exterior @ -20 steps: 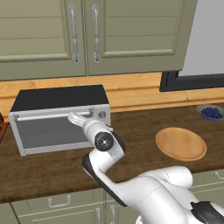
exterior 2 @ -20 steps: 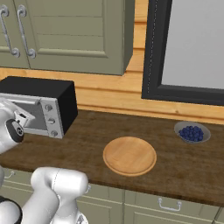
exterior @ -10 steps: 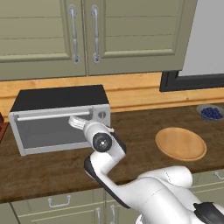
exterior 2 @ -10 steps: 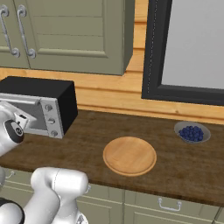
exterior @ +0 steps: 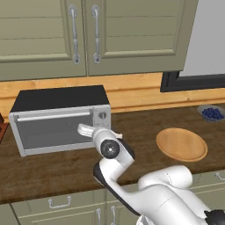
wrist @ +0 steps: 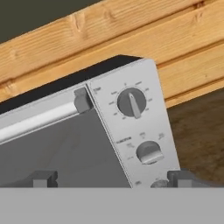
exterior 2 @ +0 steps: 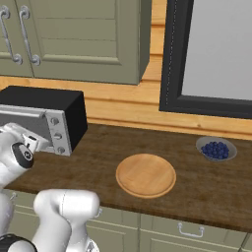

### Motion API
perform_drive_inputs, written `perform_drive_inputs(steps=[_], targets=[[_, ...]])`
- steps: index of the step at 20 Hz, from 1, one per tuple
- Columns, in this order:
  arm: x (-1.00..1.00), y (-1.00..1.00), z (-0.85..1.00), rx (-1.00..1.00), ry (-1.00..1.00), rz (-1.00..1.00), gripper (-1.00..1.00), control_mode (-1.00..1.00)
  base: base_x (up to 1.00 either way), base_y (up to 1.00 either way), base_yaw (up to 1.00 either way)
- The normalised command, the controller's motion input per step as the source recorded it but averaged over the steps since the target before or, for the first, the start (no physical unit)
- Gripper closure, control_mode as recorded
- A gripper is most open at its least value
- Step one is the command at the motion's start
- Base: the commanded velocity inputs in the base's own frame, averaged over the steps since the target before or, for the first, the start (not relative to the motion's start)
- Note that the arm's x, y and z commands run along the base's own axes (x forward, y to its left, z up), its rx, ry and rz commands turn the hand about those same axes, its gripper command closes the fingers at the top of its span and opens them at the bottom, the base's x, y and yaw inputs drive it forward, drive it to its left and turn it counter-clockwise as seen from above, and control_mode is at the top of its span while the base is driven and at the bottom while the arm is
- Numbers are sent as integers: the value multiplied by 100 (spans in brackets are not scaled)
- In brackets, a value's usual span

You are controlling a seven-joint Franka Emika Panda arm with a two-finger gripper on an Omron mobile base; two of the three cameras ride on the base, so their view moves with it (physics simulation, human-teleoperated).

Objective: Pick up the kebab skewer and baguette bread, and place them inside the toaster oven. Close the toaster oven door and start by setting the timer.

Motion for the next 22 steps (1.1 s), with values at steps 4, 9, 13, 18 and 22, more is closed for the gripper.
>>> perform_drive_inputs(steps=[4,9,13,18,22], targets=[[-3,-41,-38,-11,5,1,-100,-100,0,0,0],[0,-36,-37,-9,1,9,-100,-100,0,0,0],[0,-18,-33,-4,3,23,-100,-100,0,0,0],[0,-23,-32,-7,2,14,-100,-100,0,0,0],[0,-20,-35,-11,0,4,-100,-100,0,0,0]])
